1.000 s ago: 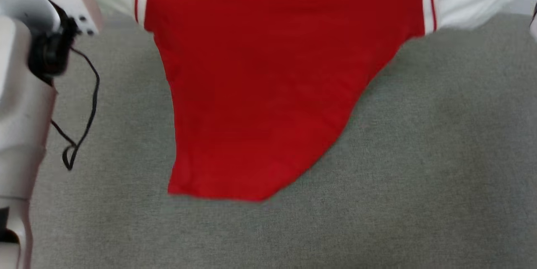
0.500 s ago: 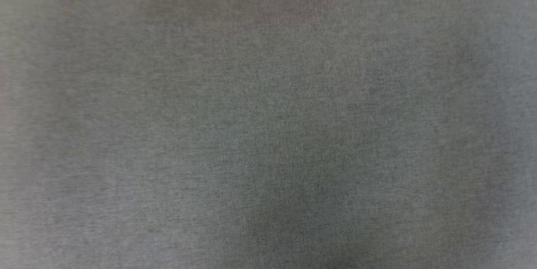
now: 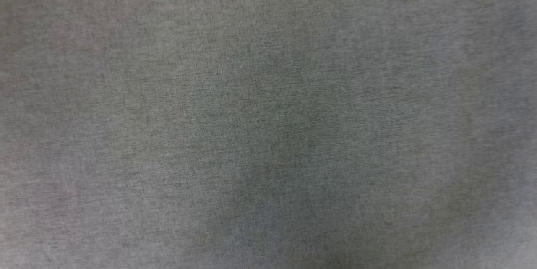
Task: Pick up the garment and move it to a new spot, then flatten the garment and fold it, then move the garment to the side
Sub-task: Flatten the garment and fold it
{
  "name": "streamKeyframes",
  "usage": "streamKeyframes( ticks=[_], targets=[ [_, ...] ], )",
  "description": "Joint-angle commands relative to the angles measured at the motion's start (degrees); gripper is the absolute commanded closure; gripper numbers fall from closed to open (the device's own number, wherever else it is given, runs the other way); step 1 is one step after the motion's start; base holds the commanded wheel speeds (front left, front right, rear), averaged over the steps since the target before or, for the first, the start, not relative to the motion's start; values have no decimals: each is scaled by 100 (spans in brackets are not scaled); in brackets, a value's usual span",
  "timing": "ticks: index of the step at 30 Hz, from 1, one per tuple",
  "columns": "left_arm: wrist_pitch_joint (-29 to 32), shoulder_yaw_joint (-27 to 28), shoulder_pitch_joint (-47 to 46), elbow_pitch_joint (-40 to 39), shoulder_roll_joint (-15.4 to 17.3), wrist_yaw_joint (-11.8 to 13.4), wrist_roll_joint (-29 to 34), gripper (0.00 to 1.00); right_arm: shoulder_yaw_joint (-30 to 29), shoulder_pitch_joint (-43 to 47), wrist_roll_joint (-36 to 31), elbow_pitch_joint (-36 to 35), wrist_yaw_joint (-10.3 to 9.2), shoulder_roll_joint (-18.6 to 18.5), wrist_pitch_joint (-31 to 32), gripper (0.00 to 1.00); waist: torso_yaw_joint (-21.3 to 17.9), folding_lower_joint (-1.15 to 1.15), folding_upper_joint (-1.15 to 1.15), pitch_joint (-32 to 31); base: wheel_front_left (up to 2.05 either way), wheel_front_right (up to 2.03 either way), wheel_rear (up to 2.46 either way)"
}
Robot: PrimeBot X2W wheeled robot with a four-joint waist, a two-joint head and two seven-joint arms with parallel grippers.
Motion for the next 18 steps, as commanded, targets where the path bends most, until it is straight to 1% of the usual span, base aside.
streamKeyframes(
  ticks=[1, 6, 8, 11, 13, 18],
  targets=[
    [-120, 18, 4, 149, -37, -76, -62, 100, 41, -39, 66, 111, -8, 13, -65, 100, 43, -1, 0, 137, 0, 0, 0],
    [-449, 38, 277, 449, -175, -266, -201, 100, 119, 284, 165, 241, -8, -5, -184, 100, 148, -1, 0, 110, 0, 0, 0],
    [-548, 36, 413, 513, -204, -298, -215, 100, 158, 429, 164, 251, -7, -6, -213, 100, 169, -1, 0, 49, 0, 0, 0],
    [-782, 76, 869, 645, -284, -422, -350, 100, 229, 889, 202, 204, -8, -29, -299, 100, 238, -1, 0, -245, 0, 0, 0],
    [-896, 96, 1312, 700, -320, -485, -397, 100, 311, 1372, 227, 121, -8, -64, -358, 100, 270, -1, 0, -529, 0, 0, 0],
    [-1017, 221, 2638, 527, -433, -567, -578, 100, 385, 2695, 417, -389, -8, -262, -324, 100, 375, -1, 0, -1243, 0, 0, 0]
  ],
)
